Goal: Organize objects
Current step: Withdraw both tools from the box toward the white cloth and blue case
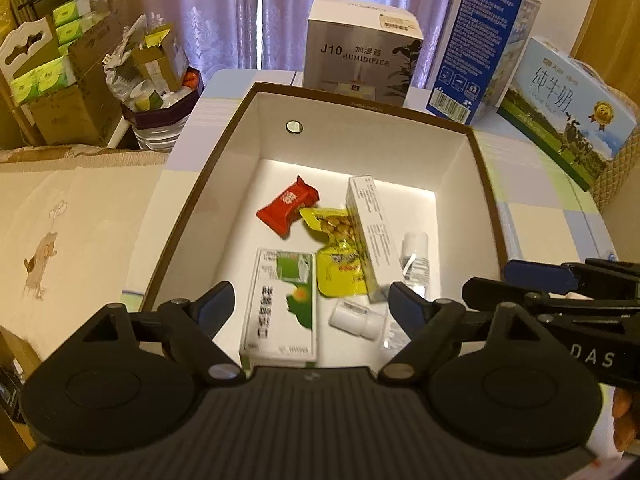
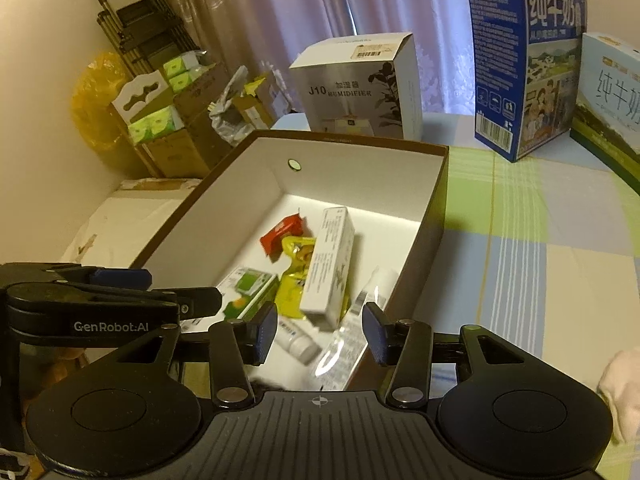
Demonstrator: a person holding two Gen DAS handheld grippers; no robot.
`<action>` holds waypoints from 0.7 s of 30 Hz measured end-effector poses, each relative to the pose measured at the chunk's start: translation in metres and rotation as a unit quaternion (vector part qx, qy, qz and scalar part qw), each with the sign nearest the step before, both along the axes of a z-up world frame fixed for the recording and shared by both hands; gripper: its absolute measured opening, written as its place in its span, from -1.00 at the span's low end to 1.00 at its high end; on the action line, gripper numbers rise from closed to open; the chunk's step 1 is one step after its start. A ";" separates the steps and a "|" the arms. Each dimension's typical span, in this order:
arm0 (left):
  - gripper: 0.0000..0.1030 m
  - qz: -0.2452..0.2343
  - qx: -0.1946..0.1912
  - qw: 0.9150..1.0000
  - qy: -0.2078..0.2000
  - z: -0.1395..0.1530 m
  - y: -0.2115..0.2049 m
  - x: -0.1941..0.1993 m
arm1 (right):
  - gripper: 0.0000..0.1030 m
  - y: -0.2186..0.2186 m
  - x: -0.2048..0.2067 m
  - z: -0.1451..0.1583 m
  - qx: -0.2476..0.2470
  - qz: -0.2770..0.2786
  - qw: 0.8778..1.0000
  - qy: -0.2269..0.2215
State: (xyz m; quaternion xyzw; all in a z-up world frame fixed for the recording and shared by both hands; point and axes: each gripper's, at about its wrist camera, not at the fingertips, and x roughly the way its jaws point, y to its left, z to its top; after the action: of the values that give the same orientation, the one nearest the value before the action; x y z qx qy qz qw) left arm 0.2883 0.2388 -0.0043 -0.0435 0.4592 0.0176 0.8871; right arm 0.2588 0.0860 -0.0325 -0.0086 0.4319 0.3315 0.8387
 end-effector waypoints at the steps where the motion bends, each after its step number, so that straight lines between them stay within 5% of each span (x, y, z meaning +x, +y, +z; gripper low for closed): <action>1: 0.60 0.001 -0.001 1.000 -0.001 0.002 -0.001 -0.004 | -0.11 -0.002 -0.004 0.002 0.001 0.001 1.000 -0.001; 21: 0.69 -0.012 0.003 1.000 -0.008 0.023 -0.041 -0.079 | 0.29 -0.058 -0.065 0.025 0.018 -0.014 1.000 -0.003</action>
State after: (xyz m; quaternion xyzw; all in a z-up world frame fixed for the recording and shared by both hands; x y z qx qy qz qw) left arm 0.2094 0.1973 0.0188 -0.0352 0.4522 0.0079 0.8912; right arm 0.1942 0.0278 -0.0074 0.0116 0.4230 0.3278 0.8447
